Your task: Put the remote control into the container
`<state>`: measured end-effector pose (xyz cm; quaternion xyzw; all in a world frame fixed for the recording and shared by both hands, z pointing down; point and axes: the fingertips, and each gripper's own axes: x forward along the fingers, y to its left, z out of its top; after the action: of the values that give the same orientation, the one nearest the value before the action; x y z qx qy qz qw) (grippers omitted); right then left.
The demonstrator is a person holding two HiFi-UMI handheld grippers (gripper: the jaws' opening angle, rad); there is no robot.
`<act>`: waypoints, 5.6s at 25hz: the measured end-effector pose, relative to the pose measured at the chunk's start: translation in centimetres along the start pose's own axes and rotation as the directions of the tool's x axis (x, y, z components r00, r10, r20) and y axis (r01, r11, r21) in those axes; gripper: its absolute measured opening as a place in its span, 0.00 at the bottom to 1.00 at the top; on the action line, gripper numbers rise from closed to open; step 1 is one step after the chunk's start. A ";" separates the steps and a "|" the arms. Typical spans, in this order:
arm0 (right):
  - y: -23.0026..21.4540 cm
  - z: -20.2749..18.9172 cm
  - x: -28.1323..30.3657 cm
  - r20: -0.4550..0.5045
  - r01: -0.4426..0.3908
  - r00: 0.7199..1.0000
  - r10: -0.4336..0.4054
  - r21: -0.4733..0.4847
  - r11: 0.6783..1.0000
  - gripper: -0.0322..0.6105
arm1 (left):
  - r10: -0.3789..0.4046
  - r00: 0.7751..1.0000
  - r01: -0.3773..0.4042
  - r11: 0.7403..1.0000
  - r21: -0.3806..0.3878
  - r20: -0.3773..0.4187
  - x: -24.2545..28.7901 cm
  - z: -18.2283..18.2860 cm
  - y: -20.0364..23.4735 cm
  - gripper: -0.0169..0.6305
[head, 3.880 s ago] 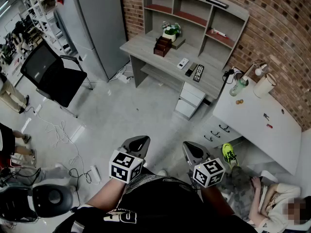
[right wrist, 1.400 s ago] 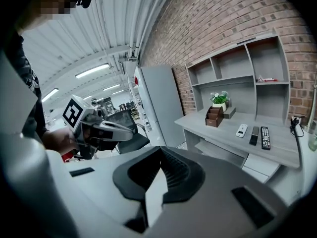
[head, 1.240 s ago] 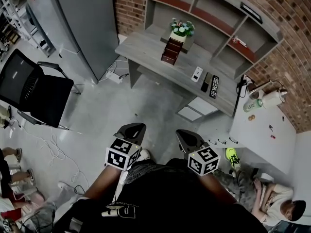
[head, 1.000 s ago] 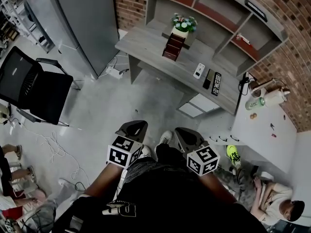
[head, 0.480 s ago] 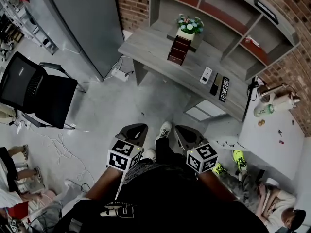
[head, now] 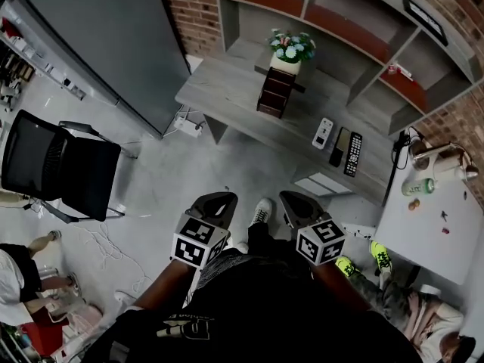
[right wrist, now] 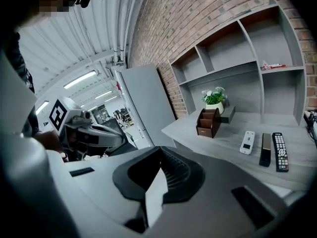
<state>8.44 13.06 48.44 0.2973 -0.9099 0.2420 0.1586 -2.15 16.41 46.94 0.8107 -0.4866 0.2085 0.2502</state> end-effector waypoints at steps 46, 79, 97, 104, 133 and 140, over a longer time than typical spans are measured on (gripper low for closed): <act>-29.5 -1.9 7.9 -0.160 0.761 0.647 -0.746 0.196 0.618 0.14 | -0.328 0.917 0.388 0.864 0.320 -0.225 23.6 16.1 13.3 0.04; -29.3 5.3 9.5 -0.140 0.768 0.639 -0.757 0.183 0.614 0.39 | -0.341 0.934 0.356 0.898 0.257 -0.104 23.5 20.0 20.7 0.04; -24.7 16.0 19.9 -0.095 0.584 0.809 -0.579 0.239 0.776 0.39 | -0.269 0.962 0.271 0.930 0.248 -0.040 21.2 20.5 23.9 0.04; -26.9 17.0 22.3 -0.120 0.596 0.801 -0.586 0.251 0.763 0.39 | -0.231 0.973 0.232 0.950 0.211 -0.030 20.2 19.8 25.0 0.04; -29.7 2.4 6.1 -0.150 0.721 0.686 -0.712 0.268 0.639 0.39 | -0.380 0.911 0.412 0.865 0.287 -0.160 25.6 19.1 12.7 0.04; -31.6 -2.2 2.0 -0.208 0.762 0.640 -0.740 0.297 0.575 0.39 | -0.392 0.898 0.437 0.845 0.307 -0.200 27.1 18.0 9.2 0.03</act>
<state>26.75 -9.01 62.12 0.6704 -0.6322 0.3223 0.2167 3.29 -16.80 50.41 0.9124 -0.2382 0.2833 0.1746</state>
